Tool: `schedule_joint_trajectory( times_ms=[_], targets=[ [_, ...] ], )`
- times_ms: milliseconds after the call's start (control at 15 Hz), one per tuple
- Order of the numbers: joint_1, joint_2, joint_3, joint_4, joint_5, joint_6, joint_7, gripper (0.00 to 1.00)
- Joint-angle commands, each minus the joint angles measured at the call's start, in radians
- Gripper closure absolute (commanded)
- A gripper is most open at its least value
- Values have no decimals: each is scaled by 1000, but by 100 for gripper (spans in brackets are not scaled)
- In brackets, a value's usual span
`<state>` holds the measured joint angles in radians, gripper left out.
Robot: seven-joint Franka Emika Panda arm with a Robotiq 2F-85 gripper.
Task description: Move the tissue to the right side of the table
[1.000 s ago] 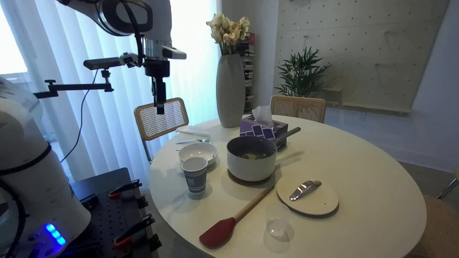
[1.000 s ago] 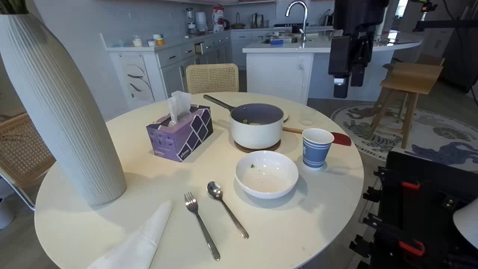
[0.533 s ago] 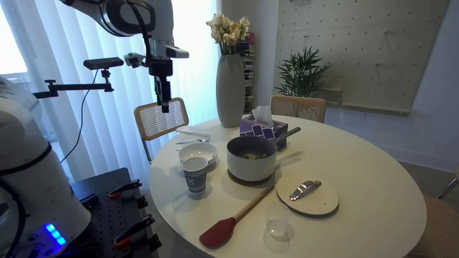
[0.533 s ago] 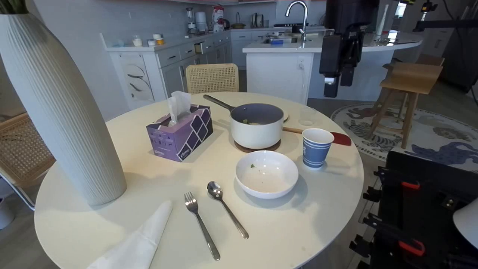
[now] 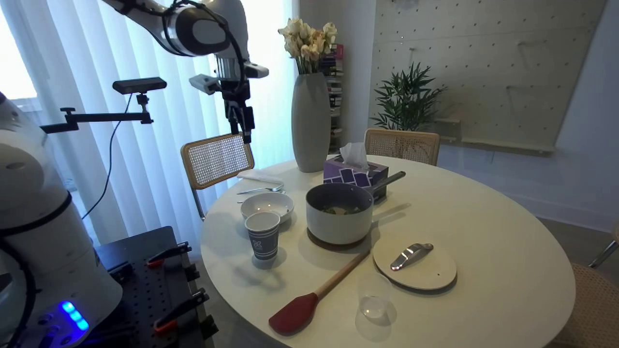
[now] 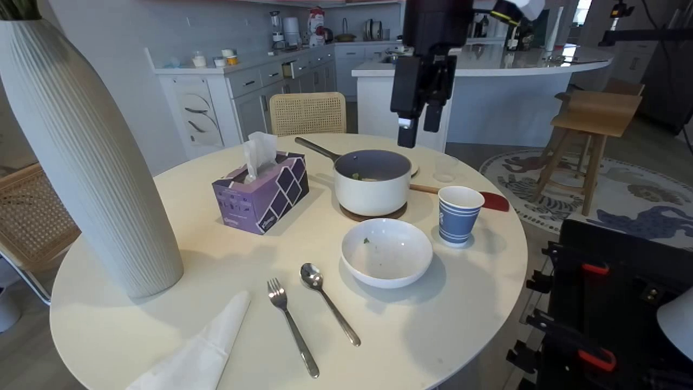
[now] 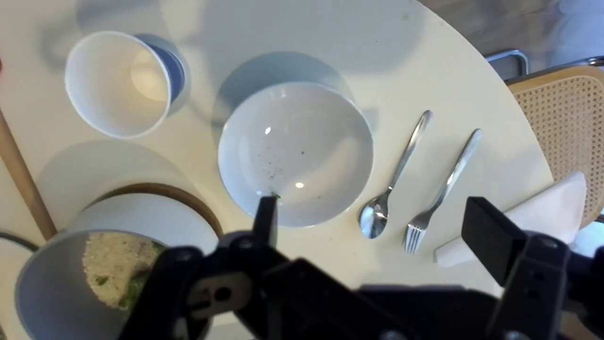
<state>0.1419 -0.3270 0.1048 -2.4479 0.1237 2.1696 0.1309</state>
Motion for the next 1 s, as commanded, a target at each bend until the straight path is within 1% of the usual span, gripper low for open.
schedule_joint_trajectory(
  times_ms=[0,533,933],
  targets=[
    [26,142,25,126,31,45,-54,0],
    [83,406,105,389,15,57,-134,0],
    [127,611,153,581,-36,49,-175,0]
  ],
)
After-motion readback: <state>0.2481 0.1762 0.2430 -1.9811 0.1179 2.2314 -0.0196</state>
